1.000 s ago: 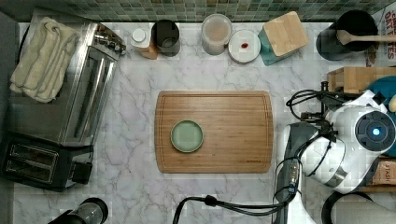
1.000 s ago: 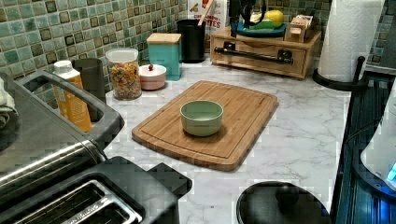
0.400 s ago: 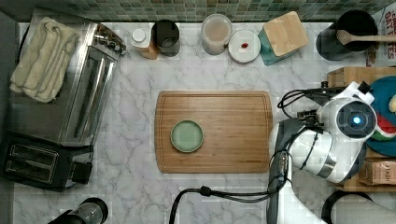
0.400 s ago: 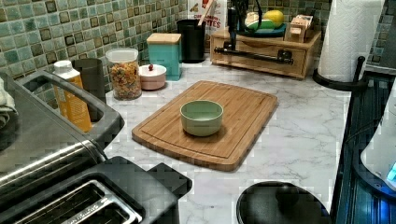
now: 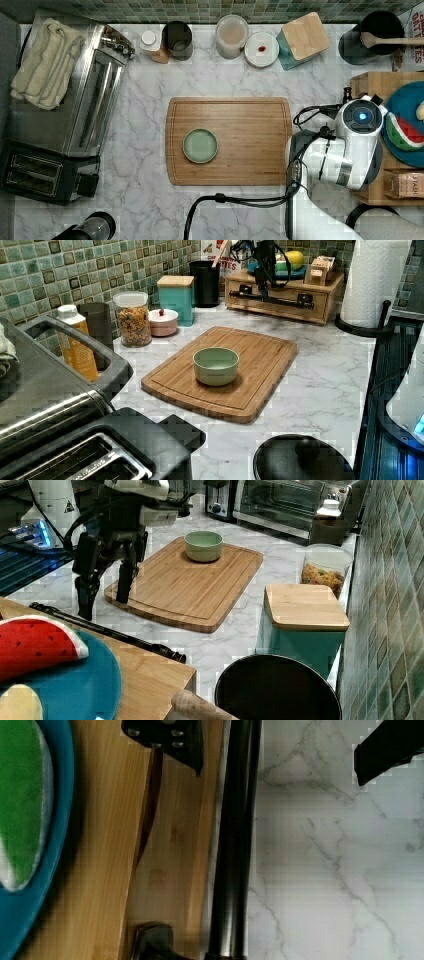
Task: Open the drawer.
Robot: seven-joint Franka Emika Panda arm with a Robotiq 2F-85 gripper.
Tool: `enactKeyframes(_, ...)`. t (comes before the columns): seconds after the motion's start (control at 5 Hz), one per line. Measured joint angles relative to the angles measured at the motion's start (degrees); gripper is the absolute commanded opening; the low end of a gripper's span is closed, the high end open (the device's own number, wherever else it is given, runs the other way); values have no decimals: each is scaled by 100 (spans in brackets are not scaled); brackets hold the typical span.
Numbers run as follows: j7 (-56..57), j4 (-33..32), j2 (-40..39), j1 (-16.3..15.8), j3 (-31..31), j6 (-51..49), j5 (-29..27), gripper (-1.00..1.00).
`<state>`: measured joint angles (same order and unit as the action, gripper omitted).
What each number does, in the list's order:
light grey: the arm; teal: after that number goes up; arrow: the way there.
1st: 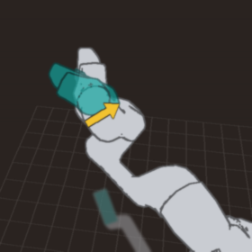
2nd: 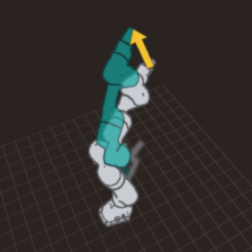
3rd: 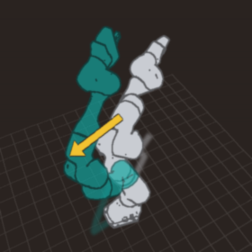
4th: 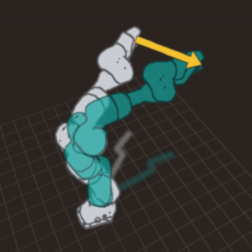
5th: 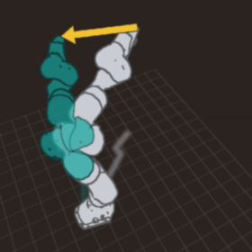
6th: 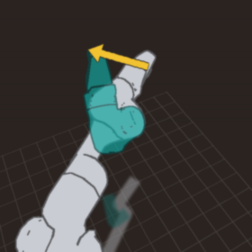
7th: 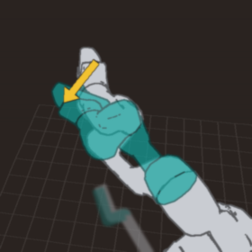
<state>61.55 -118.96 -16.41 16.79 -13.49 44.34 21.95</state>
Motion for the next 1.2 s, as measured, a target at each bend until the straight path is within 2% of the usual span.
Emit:
enactKeyframes(0.2, -22, -45, -8, 109, -6, 263, -98, 100)
enactKeyframes(0.4, -22, 0, -7, 196, -20, 173, -459, 100)
enactKeyframes(0.8, -297, -112, 45, 210, -2, 118, -923, 100)
enactKeyframes(1.0, -297, -201, 45, 217, -1, 378, -939, 100)
enactKeyframes(1.2, -269, -291, -22, 211, -34, 1293, -939, 100)
